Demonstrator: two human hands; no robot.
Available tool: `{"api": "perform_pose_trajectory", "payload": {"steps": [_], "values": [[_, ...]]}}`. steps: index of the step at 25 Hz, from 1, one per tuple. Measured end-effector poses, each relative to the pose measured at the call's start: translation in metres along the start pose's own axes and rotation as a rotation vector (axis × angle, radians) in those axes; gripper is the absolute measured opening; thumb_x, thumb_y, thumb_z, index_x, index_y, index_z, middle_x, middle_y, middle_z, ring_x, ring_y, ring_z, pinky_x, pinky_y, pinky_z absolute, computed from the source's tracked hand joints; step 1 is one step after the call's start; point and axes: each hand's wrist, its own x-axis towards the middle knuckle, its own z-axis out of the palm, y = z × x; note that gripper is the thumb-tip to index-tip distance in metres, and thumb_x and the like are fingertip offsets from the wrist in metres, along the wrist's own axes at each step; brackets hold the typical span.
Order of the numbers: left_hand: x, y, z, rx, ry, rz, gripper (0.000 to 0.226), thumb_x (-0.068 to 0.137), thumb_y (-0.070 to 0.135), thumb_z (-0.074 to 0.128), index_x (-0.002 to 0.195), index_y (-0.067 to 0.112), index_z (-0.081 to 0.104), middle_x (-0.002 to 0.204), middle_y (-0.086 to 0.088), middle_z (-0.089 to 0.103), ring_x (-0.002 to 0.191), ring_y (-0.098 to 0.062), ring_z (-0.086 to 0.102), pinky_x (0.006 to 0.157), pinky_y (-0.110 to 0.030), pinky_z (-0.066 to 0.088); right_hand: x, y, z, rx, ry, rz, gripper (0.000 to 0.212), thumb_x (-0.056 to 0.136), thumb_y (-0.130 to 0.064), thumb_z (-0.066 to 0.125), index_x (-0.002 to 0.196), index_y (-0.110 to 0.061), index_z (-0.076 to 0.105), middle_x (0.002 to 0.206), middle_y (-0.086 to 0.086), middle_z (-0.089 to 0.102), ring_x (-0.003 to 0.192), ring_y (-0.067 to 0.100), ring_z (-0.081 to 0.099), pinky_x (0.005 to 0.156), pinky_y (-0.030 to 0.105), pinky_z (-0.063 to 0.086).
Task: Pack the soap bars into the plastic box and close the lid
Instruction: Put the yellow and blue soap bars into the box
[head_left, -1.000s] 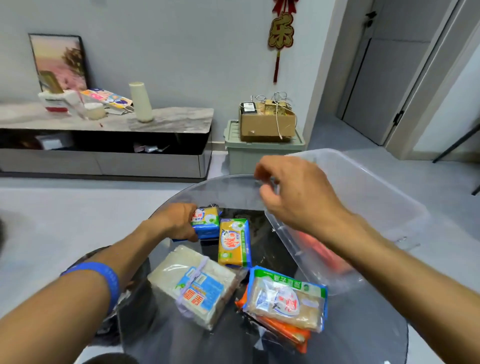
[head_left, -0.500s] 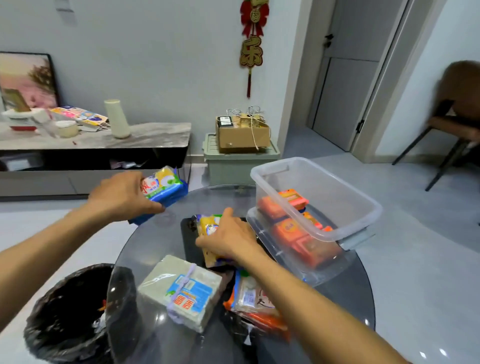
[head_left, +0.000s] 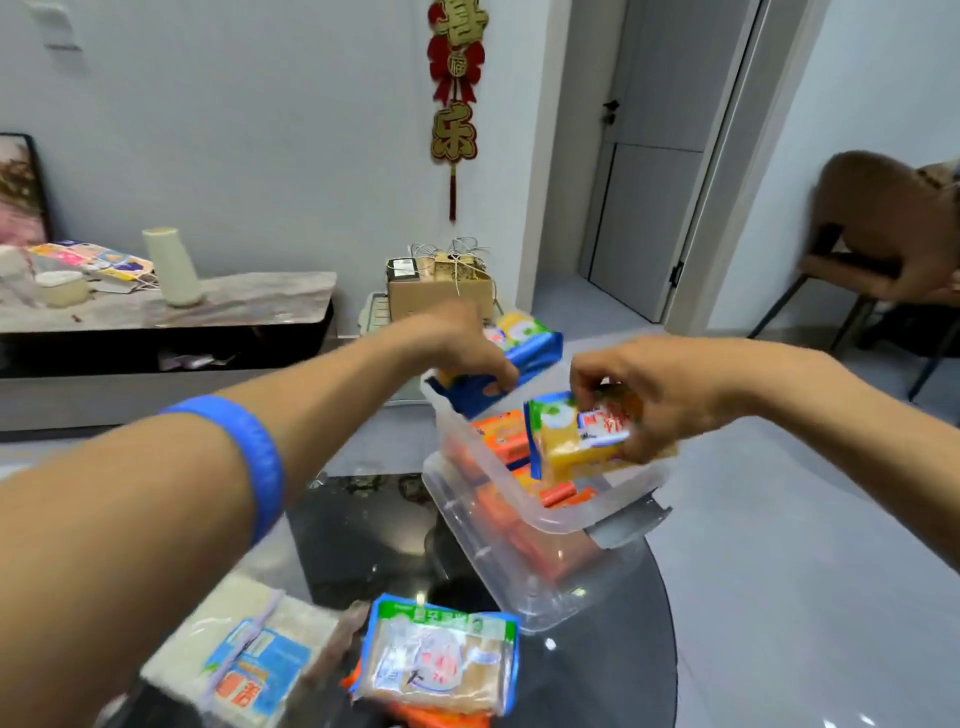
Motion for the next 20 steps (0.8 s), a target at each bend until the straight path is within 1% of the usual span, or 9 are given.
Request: {"api": "perform_pose_trajectory", "payload": {"steps": [3,6,9,11,13,14,16,17,20], "values": [[0.038,0.036,0.047,0.051,-0.269,-0.044,0.036,0.061,0.036,0.084,0.072,0.010,0.061,0.088,-0.009,0.067,0.068,-0.023,0.062,0.057,-0.030,0.055,0.022,0.016,0.024,-0.212,-0.107,-0.035,0.049,0.063,-0.033,0.078,0.094,-0.041,0.042,0.088,-0.009,0.052,0.072,0.017,0.052,0.061,0.034,0.042],[0.057,0.032,0.075,0.050,-0.459,-0.154,0.043,0.073,0.030,0.080,0.099,0.004,0.058,0.119,-0.016,0.065,0.092,-0.028,0.066,0.065,-0.034,0.058,0.046,0.024,0.039,-0.092,-0.211,-0.063,0.042,0.069,-0.023,0.078,0.096,-0.035,0.049,0.088,-0.010,0.052,0.075,0.017,0.052,0.062,0.032,0.045],[0.063,0.016,0.094,0.094,-0.481,-0.156,0.051,0.069,0.034,0.083,0.105,0.005,0.061,0.117,-0.015,0.068,0.102,-0.030,0.068,0.081,-0.037,0.059,0.067,0.025,0.054,0.105,-0.382,-0.067,0.034,0.076,-0.006,0.074,0.096,-0.024,0.053,0.094,-0.003,0.053,0.073,0.015,0.048,0.057,0.019,0.044],[0.061,0.012,0.107,0.186,-0.497,-0.117,0.059,0.066,0.037,0.085,0.112,0.007,0.064,0.117,-0.012,0.069,0.103,-0.028,0.068,0.081,-0.034,0.057,0.080,0.021,0.070,0.110,-0.483,-0.076,0.031,0.081,-0.002,0.070,0.098,-0.020,0.051,0.090,-0.005,0.051,0.069,0.009,0.046,0.049,0.008,0.039],[0.061,0.011,0.113,0.266,-0.511,-0.084,0.063,0.061,0.046,0.086,0.108,0.011,0.066,0.109,-0.006,0.071,0.097,-0.026,0.068,0.075,-0.029,0.054,0.087,0.015,0.081,0.117,-0.555,-0.066,0.030,0.084,-0.001,0.068,0.101,-0.018,0.050,0.087,-0.010,0.049,0.070,0.000,0.051,0.051,0.002,0.038],[0.061,0.010,0.113,0.292,-0.522,-0.073,0.062,0.058,0.051,0.087,0.103,0.013,0.068,0.103,-0.004,0.071,0.091,-0.024,0.068,0.073,-0.028,0.053,0.090,0.013,0.086,0.120,-0.559,-0.066,0.028,0.085,-0.001,0.067,0.102,-0.018,0.051,0.092,-0.008,0.053,0.077,0.001,0.057,0.061,0.003,0.042],[0.058,0.010,0.107,0.374,-0.532,-0.019,0.057,0.058,0.055,0.085,0.095,0.014,0.070,0.094,-0.001,0.070,0.081,-0.022,0.064,0.069,-0.027,0.051,0.090,0.013,0.093,0.090,-0.507,-0.063,0.024,0.086,-0.002,0.063,0.103,-0.019,0.059,0.108,0.004,0.061,0.096,0.020,0.060,0.088,0.027,0.051],[0.055,0.008,0.104,0.420,-0.504,0.030,0.053,0.063,0.052,0.084,0.095,0.013,0.072,0.092,-0.001,0.069,0.078,-0.022,0.062,0.068,-0.027,0.049,0.088,0.015,0.094,0.089,-0.461,-0.053,0.022,0.086,-0.004,0.063,0.102,-0.020,0.064,0.111,0.005,0.063,0.098,0.025,0.060,0.090,0.033,0.051],[0.036,0.006,0.088,0.305,-0.292,0.170,0.039,0.077,0.037,0.077,0.105,0.010,0.073,0.101,-0.004,0.073,0.087,-0.022,0.065,0.076,-0.031,0.053,0.068,0.019,0.083,0.125,-0.199,0.011,0.016,0.083,-0.015,0.071,0.096,-0.025,0.073,0.106,-0.002,0.068,0.100,0.021,0.064,0.082,0.030,0.052]]}}
